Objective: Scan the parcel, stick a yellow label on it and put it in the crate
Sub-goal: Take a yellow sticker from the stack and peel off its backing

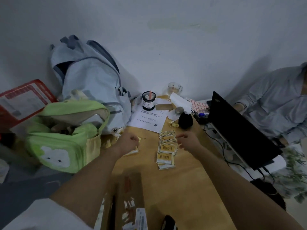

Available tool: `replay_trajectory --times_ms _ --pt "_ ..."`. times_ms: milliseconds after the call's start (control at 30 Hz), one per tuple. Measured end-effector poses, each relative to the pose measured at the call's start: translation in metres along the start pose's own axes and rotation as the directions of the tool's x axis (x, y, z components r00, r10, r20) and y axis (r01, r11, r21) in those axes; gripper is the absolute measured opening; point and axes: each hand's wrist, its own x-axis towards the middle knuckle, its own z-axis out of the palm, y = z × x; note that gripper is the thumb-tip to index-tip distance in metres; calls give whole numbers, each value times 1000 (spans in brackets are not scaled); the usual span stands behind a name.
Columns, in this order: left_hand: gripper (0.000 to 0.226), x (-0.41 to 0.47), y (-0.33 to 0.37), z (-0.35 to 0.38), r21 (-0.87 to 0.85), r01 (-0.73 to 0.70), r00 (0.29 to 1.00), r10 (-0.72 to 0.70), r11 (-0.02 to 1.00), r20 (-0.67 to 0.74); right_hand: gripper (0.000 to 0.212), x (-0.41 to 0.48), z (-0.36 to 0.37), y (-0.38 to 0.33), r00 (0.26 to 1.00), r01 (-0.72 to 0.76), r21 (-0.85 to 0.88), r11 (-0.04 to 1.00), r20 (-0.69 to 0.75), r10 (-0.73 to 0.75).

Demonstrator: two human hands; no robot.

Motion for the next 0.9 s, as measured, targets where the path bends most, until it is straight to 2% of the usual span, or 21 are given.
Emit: replay_trajectory --times_ms 67,233,333,500,600,667,767,900 --pt "10 16 -5 19 -19 50 998 -50 999 26 13 16 5 13 999 -47 -33 998 -7 46" --pt "7 48 -18 60 84 122 973 -135 989 185 33 50 22 50 968 -205 -121 971 123 220" --pt "24 64 -21 78 195 109 947 -161 975 276 33 64 32 65 944 -254 -172 952 170 283" --pt "30 79 -29 111 323 58 890 -195 945 411 29 76 51 83 931 -266 -259 929 181 317" --pt "27 86 -39 126 325 78 907 -202 942 368 25 78 59 87 941 -257 -287 923 144 307" --pt "13 87 -43 128 292 96 935 -187 952 302 21 76 61 85 946 -270 -261 927 108 306" --pt "11 82 -43 122 160 123 973 -151 979 174 26 73 61 82 942 -311 -163 936 77 326" --pt "13 74 -37 106 5 174 983 -174 985 52 25 67 60 72 952 -292 -5 956 89 292"
